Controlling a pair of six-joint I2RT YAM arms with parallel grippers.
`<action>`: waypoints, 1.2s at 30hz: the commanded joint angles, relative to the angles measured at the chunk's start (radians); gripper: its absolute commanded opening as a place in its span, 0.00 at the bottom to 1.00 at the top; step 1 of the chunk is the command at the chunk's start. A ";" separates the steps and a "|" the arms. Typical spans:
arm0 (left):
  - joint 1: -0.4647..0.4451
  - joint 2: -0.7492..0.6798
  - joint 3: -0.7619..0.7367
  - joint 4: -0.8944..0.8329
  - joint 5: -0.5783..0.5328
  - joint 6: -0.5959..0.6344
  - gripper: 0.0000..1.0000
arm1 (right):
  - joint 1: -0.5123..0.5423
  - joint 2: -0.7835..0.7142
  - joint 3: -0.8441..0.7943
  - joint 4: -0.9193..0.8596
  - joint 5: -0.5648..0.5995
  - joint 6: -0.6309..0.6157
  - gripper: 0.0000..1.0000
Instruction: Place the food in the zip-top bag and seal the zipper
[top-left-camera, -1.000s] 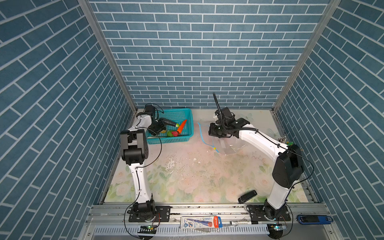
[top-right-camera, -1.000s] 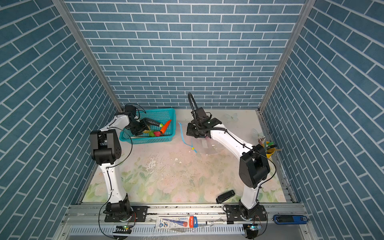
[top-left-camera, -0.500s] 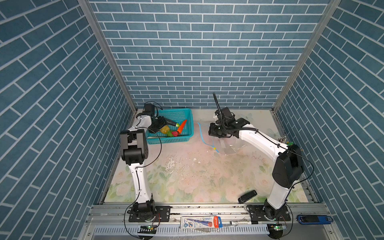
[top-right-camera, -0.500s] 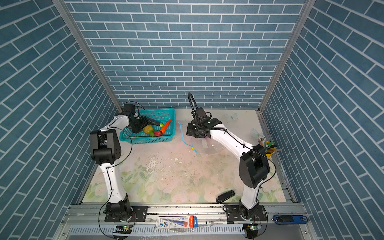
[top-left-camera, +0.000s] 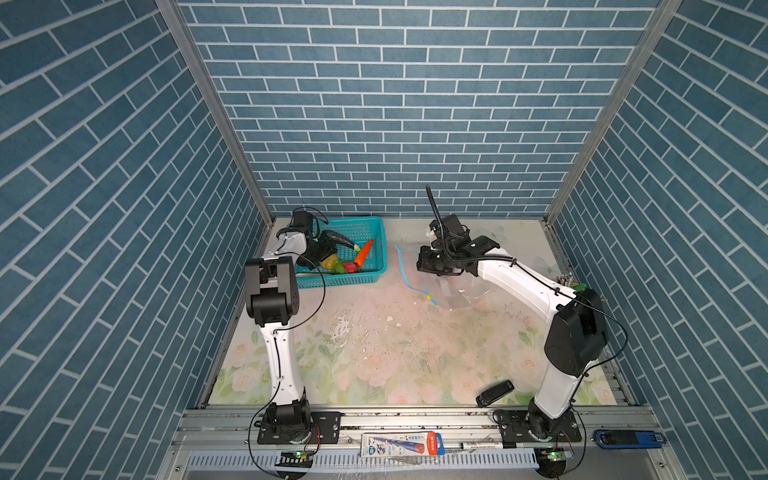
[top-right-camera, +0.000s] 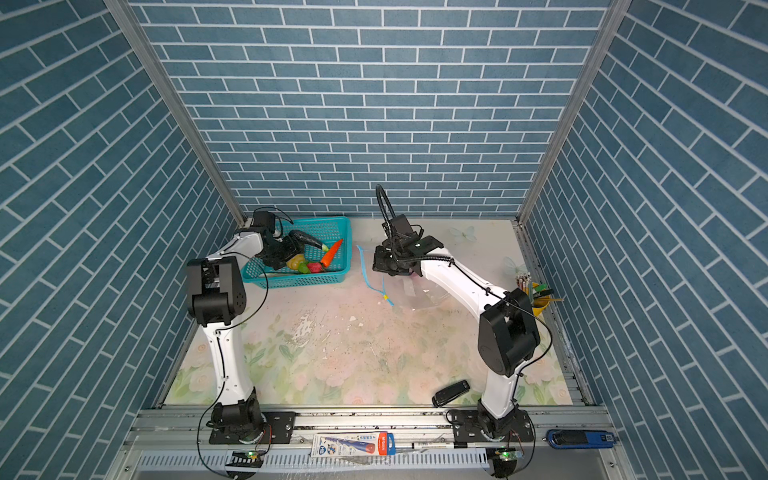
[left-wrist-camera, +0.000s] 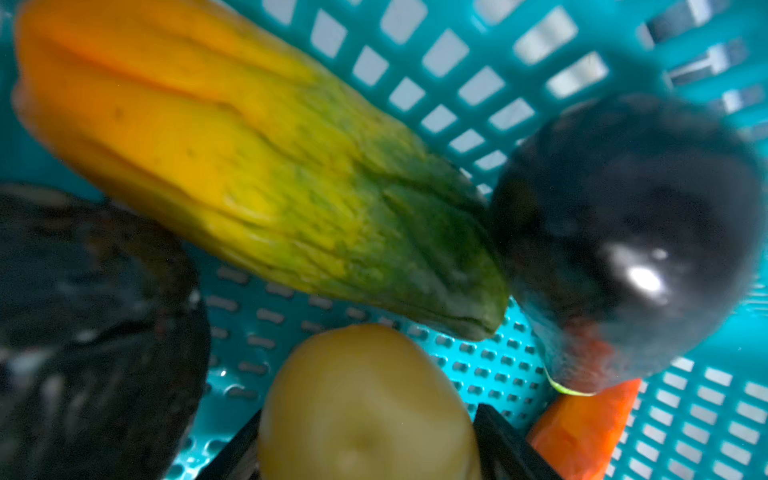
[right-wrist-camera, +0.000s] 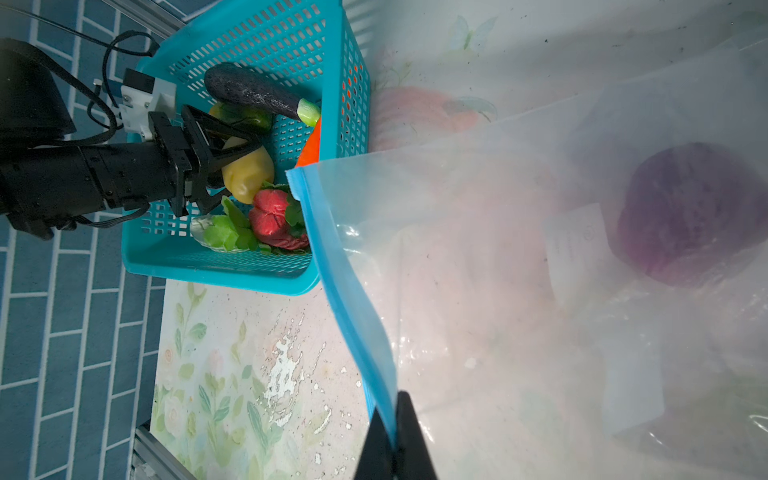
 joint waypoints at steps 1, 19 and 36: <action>-0.013 0.035 0.054 -0.092 -0.058 0.049 0.77 | 0.001 0.020 0.045 0.004 -0.014 0.020 0.00; -0.027 0.041 0.114 -0.178 -0.091 0.097 0.61 | 0.003 0.017 0.059 -0.014 -0.009 0.010 0.00; -0.027 -0.016 0.123 -0.183 -0.051 0.094 0.50 | 0.001 0.007 0.052 -0.016 -0.003 0.009 0.00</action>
